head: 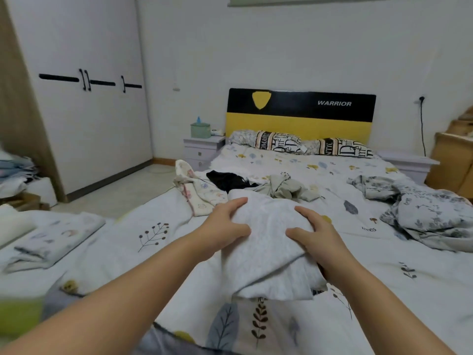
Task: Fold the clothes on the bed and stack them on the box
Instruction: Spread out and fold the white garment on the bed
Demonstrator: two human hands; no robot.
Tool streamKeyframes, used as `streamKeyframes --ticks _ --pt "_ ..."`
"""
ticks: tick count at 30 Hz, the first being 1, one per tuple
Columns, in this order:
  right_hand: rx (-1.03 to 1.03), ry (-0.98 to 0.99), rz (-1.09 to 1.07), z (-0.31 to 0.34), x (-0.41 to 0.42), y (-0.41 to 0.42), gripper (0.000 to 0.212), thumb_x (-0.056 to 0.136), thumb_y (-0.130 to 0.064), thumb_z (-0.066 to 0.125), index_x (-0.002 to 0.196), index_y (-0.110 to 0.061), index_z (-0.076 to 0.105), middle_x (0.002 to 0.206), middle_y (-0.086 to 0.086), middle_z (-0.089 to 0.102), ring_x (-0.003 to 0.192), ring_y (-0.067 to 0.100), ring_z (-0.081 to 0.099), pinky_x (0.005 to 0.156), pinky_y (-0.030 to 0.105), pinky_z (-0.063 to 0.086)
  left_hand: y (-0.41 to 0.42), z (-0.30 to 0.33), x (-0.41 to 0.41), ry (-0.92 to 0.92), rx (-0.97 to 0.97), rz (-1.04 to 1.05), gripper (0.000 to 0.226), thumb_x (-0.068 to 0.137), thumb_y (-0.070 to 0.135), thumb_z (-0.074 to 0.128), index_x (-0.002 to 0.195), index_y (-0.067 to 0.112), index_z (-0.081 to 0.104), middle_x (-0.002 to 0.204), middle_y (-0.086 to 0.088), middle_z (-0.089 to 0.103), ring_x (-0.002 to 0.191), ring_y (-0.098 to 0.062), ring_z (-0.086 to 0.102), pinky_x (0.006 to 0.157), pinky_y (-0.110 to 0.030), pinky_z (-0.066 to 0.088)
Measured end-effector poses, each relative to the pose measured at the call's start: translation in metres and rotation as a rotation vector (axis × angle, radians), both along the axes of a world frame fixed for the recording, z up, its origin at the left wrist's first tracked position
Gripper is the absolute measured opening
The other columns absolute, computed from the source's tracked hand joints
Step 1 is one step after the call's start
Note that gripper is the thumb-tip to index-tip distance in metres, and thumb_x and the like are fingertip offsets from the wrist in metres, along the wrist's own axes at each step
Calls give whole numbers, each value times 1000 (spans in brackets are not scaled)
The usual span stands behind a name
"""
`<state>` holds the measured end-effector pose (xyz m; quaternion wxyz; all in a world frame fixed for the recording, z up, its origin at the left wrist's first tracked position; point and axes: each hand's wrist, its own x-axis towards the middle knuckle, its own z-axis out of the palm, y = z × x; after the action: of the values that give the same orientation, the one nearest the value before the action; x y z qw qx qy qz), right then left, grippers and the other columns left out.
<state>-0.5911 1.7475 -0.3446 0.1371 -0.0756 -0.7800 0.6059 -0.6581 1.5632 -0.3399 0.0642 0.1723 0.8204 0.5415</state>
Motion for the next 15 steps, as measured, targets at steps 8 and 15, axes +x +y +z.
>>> streamKeyframes --ticks 8,15 --pt "-66 19 115 19 5 -88 53 84 -9 64 133 -24 50 125 1 52 110 23 54 88 37 48 -93 31 32 24 -60 106 64 82 7 59 139 30 41 123 8 43 105 -11 47 67 -11 40" --pt "-105 11 256 19 -19 -183 52 84 -8 64 132 -22 50 123 0 53 109 22 56 87 36 50 -190 40 34 46 -135 254 65 83 9 58 140 34 39 129 7 42 107 -12 44 76 -17 39"
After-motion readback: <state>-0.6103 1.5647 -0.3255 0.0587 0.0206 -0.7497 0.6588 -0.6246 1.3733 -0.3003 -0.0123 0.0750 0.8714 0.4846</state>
